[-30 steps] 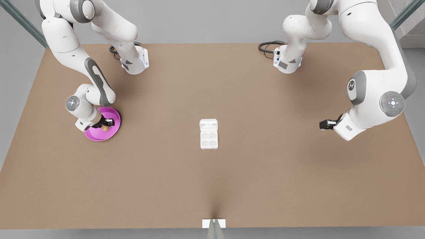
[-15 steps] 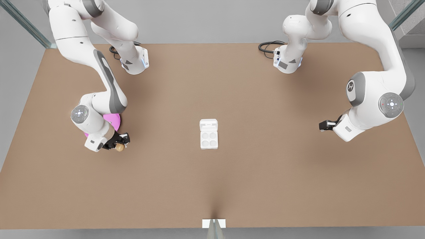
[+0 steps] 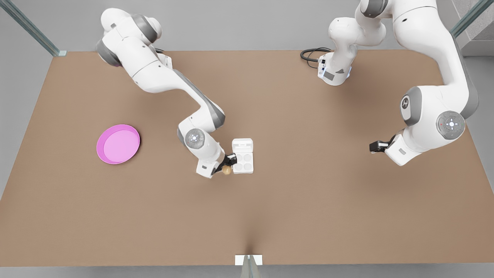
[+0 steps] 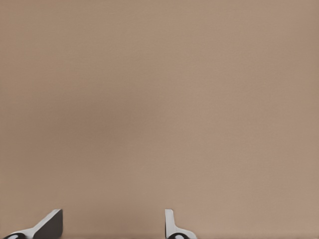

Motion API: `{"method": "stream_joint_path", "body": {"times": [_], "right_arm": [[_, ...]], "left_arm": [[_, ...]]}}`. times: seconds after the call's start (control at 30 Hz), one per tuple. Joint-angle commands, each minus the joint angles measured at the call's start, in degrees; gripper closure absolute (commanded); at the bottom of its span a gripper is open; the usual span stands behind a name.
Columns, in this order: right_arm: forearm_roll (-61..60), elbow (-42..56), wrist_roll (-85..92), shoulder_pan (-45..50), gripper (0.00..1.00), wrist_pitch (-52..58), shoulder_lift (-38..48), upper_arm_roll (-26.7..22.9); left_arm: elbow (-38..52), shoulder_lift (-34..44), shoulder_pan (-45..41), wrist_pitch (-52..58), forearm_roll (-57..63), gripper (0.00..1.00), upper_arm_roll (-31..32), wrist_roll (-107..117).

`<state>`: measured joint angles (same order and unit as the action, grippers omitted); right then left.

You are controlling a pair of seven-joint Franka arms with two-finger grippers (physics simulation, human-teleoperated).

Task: Pack egg into the box and close the box lid

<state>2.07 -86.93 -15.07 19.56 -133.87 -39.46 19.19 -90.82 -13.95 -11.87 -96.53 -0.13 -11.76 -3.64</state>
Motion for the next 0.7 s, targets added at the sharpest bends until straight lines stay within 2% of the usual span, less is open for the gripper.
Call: {"method": "stream_joint_path", "body": {"times": [0.0, 0.13, 0.5, 0.53, 0.67], "right_arm": [[0.4, 0.6, -40.3, 5.0, 0.58, -0.2, -1.1, -3.5], [1.1, 1.2, -46.5, 10.2, 0.58, -1.0, -2.8, -5.9], [4.2, -1.9, -52.3, 12.8, 0.57, -1.0, -3.1, -6.0], [4.3, -1.9, -52.3, 12.8, 0.0, -1.0, -3.1, -6.0], [4.3, -1.2, -52.2, 12.7, 0.0, -1.0, -3.0, -6.0]], "left_arm": [[-0.3, 0.2, 0.0, -1.5, 0.0, 0.0, 0.0, 0.0], [-0.3, 0.1, 0.0, -1.7, 0.0, 0.0, 0.0, 0.0], [-0.3, -0.4, 0.1, -2.3, 0.0, 0.0, -0.1, 0.0], [-0.3, -0.3, 0.1, -2.3, 0.0, 0.0, -0.1, 0.0], [-0.3, -0.4, 0.1, -2.5, 0.0, 0.0, -0.1, 0.0]]}}
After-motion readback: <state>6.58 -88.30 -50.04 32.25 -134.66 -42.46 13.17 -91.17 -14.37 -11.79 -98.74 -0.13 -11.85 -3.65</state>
